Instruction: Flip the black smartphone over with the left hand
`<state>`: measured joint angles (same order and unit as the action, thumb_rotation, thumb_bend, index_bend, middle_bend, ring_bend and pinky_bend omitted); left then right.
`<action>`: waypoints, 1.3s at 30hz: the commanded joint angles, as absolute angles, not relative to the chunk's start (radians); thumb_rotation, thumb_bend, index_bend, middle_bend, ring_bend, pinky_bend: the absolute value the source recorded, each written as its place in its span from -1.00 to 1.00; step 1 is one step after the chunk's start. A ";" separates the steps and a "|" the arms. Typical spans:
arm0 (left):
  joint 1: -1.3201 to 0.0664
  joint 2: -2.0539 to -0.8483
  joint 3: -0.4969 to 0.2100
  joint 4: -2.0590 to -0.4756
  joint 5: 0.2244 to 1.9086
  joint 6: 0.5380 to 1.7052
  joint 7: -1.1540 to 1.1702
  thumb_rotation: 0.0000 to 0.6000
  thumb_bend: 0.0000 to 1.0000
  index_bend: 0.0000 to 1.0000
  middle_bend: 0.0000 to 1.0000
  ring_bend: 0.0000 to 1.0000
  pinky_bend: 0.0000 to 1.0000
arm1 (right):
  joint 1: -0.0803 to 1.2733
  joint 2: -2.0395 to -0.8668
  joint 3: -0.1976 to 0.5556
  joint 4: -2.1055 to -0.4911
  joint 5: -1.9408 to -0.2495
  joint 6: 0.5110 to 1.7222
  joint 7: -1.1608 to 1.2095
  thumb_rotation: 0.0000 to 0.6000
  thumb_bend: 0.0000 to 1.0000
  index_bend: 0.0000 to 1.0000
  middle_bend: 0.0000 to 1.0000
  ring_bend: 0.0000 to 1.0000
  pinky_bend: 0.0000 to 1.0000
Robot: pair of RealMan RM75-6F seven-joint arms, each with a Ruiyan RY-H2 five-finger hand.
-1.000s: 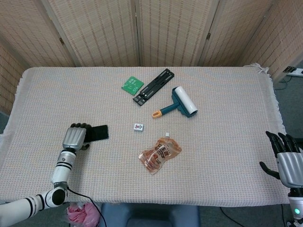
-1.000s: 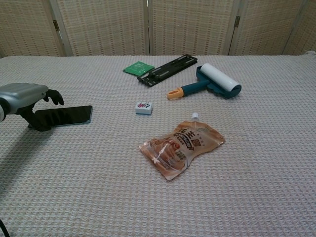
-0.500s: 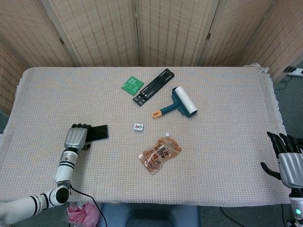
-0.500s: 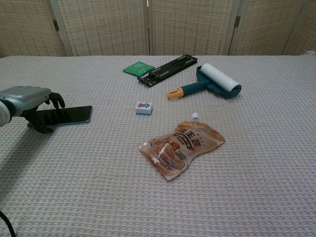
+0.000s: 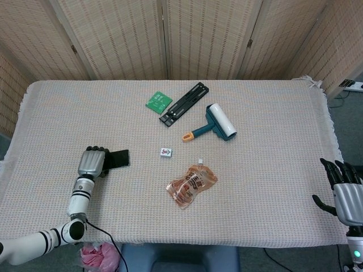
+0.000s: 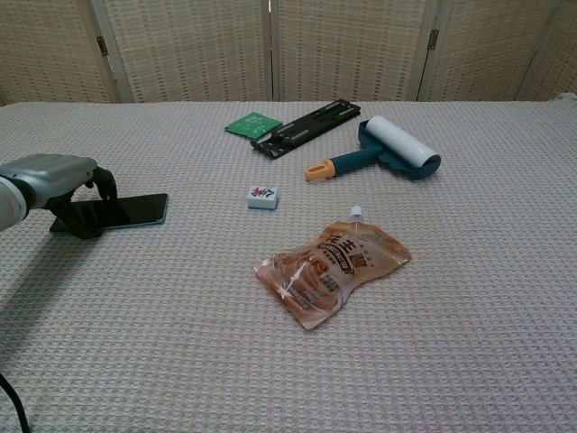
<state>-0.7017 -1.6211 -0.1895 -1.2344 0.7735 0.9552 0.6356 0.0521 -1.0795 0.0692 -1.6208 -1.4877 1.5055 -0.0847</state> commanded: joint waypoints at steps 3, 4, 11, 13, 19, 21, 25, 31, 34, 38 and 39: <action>-0.706 -1.628 -0.194 -1.214 0.779 0.954 0.611 1.00 -0.33 -0.20 -0.13 -0.48 -0.57 | 0.050 -1.078 0.069 -1.624 -1.486 1.507 -0.087 1.00 -0.72 -1.00 -0.66 -0.77 -0.76; -0.705 -1.627 -0.195 -1.213 0.787 0.960 0.602 1.00 -0.30 -0.18 -0.10 -0.46 -0.57 | 0.050 -1.077 0.069 -1.626 -1.487 1.508 -0.088 1.00 -0.72 -1.00 -0.66 -0.77 -0.76; -0.704 -1.614 -0.195 -1.210 0.813 0.966 0.577 1.00 -0.08 -0.05 0.05 -0.36 -0.57 | 0.050 -1.076 0.069 -1.630 -1.488 1.507 -0.091 1.00 -0.72 -1.00 -0.65 -0.77 -0.76; -0.705 -1.608 -0.197 -1.209 0.815 0.963 0.573 1.00 -0.05 -0.02 0.08 -0.33 -0.57 | 0.049 -1.075 0.070 -1.632 -1.487 1.509 -0.091 1.00 -0.72 -1.00 -0.65 -0.77 -0.76; -0.709 -1.557 -0.206 -1.256 0.810 0.941 0.560 1.00 0.07 0.03 0.12 -0.30 -0.57 | 0.042 -1.072 0.068 -1.638 -1.488 1.517 -0.093 1.00 -0.72 -1.00 -0.64 -0.77 -0.76; -0.713 -1.539 -0.209 -1.274 0.800 0.928 0.558 1.00 0.07 0.04 0.13 -0.29 -0.57 | 0.041 -1.071 0.068 -1.640 -1.488 1.519 -0.093 1.00 -0.72 -1.00 -0.64 -0.77 -0.76; -0.727 -1.524 -0.221 -1.270 0.776 0.917 0.563 1.00 0.08 0.05 0.15 -0.27 -0.57 | 0.039 -1.068 0.069 -1.642 -1.489 1.523 -0.093 1.00 -0.72 -1.00 -0.64 -0.77 -0.76; -0.771 -1.525 -0.253 -1.195 0.701 0.862 0.566 1.00 0.08 0.07 0.17 -0.26 -0.57 | 0.034 -1.065 0.069 -1.646 -1.486 1.527 -0.092 1.00 -0.72 -1.00 -0.63 -0.77 -0.76; -0.796 -1.524 -0.263 -1.156 0.671 0.844 0.582 1.00 0.08 0.07 0.18 -0.26 -0.57 | 0.031 -1.063 0.070 -1.648 -1.484 1.530 -0.095 1.00 -0.72 -1.00 -0.63 -0.77 -0.76; -0.823 -1.511 -0.280 -1.130 0.623 0.819 0.593 1.00 0.08 0.06 0.18 -0.26 -0.57 | 0.030 -1.062 0.071 -1.651 -1.481 1.531 -0.096 1.00 -0.72 -1.00 -0.63 -0.77 -0.76; -0.828 -1.509 -0.282 -1.125 0.617 0.817 0.595 1.00 0.08 0.05 0.18 -0.26 -0.57 | 0.029 -1.062 0.071 -1.651 -1.481 1.531 -0.096 1.00 -0.72 -1.00 -0.63 -0.77 -0.76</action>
